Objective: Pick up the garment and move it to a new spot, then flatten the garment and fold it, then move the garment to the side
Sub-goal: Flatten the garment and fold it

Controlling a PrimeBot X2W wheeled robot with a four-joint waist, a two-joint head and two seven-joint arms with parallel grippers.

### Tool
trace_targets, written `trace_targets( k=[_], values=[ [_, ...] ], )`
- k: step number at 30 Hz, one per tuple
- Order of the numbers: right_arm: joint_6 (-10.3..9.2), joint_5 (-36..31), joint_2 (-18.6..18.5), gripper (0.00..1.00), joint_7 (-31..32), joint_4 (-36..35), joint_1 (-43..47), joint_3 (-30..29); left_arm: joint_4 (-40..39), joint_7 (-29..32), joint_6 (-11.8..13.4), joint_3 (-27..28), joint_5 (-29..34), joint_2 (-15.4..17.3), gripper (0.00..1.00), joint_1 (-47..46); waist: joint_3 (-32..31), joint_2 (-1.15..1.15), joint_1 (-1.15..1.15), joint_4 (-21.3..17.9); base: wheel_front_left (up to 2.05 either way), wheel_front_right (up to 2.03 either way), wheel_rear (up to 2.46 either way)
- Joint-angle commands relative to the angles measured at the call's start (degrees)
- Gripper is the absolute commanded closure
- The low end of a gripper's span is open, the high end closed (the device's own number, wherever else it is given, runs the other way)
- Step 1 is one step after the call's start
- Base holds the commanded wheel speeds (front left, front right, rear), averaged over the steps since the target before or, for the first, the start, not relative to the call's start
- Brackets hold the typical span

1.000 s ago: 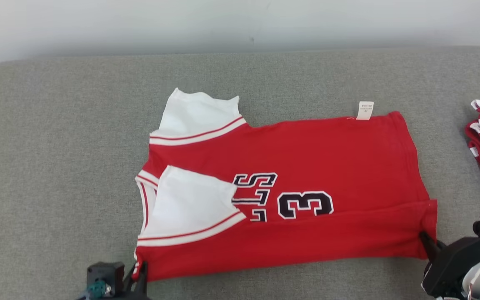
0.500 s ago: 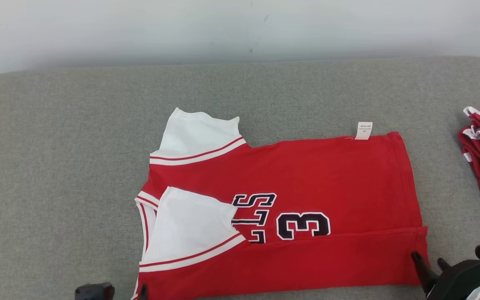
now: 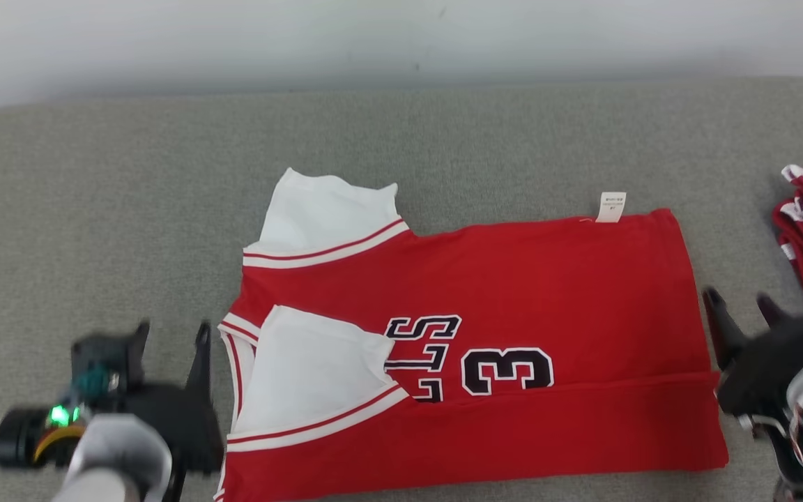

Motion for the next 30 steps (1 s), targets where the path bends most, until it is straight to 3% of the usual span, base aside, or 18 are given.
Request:
trace_targets(
  k=[1,8,14,24,30],
  values=[
    [-0.16,-0.5,-0.5,0.00,0.2,0.1,-0.7,0.5,0.4,0.1,-0.3,-0.1,0.2,-0.6,0.00,-1.2,1.5,0.00,0.00,-0.5,0.00,0.00,0.00],
    [-0.16,-0.1,-1.8,0.00,2.4,6.6,-12.6,5.1,13.5,1.7,-6.8,-0.8,-1.9,-6.8,0.00,-17.7,6.1,0.00,0.00,-2.0,0.00,0.00,0.00],
    [-0.16,-0.1,-2.0,0.00,1.0,12.5,-19.1,7.9,25.9,2.9,-10.9,-1.9,-1.7,-10.2,0.00,-29.0,9.2,0.00,0.00,-3.5,0.00,0.00,0.00],
    [-0.16,1.0,-3.0,0.00,-1.9,17.6,-26.0,13.0,39.4,3.6,-16.6,-3.9,0.6,-9.3,0.00,-40.2,13.0,0.00,0.00,-8.2,0.00,0.00,0.00],
    [-0.16,1.2,-3.3,0.00,-3.4,18.2,-26.0,13.5,43.9,4.5,-16.7,-4.7,1.6,-9.4,0.00,-43.5,15.0,0.00,0.00,-9.2,0.00,0.00,0.00]
  ],
)
